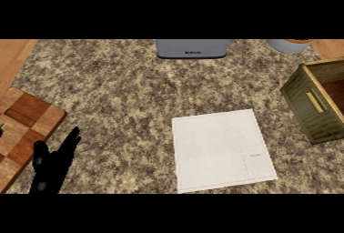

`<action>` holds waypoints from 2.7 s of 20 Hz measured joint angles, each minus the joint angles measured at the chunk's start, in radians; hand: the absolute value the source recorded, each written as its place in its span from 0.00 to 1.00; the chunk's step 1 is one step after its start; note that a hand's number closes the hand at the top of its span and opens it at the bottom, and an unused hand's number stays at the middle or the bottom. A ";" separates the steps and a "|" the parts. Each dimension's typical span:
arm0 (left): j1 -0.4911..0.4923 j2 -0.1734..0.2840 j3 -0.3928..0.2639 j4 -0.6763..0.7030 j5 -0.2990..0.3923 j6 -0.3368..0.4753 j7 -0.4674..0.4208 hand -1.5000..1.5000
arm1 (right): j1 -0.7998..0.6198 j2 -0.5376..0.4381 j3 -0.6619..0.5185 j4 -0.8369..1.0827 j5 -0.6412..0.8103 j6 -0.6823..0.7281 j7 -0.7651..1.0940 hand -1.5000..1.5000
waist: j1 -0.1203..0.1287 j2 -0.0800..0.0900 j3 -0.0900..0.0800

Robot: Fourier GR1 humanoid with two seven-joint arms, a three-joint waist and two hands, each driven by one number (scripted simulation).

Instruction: Pick the bell pepper from the placemat and place it in the basket

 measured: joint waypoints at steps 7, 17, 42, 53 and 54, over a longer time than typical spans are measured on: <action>-0.024 -0.010 -0.003 0.020 -0.013 -0.013 -0.014 0.50 | -0.107 -0.143 0.008 0.298 0.015 0.093 -0.104 1.00 | 0.022 0.005 0.002; -0.028 -0.013 0.005 0.022 -0.021 -0.033 -0.017 0.50 | -0.219 -0.104 0.121 0.648 0.115 0.087 -0.324 1.00 | 0.032 0.007 0.003; -0.043 -0.038 0.018 0.014 -0.048 -0.039 0.037 0.50 | -0.321 -0.172 0.231 1.302 0.456 0.014 -0.917 0.00 | 0.033 0.009 0.004; -0.029 -0.046 0.033 0.018 -0.055 -0.048 -0.002 0.50 | -0.429 -0.284 0.122 1.550 0.405 0.057 -0.954 0.00 | 0.029 0.007 0.003; -0.034 -0.048 0.032 0.019 -0.055 -0.050 0.004 0.50 | -0.432 -0.302 0.111 1.581 0.403 0.060 -0.962 0.00 | 0.031 0.008 0.004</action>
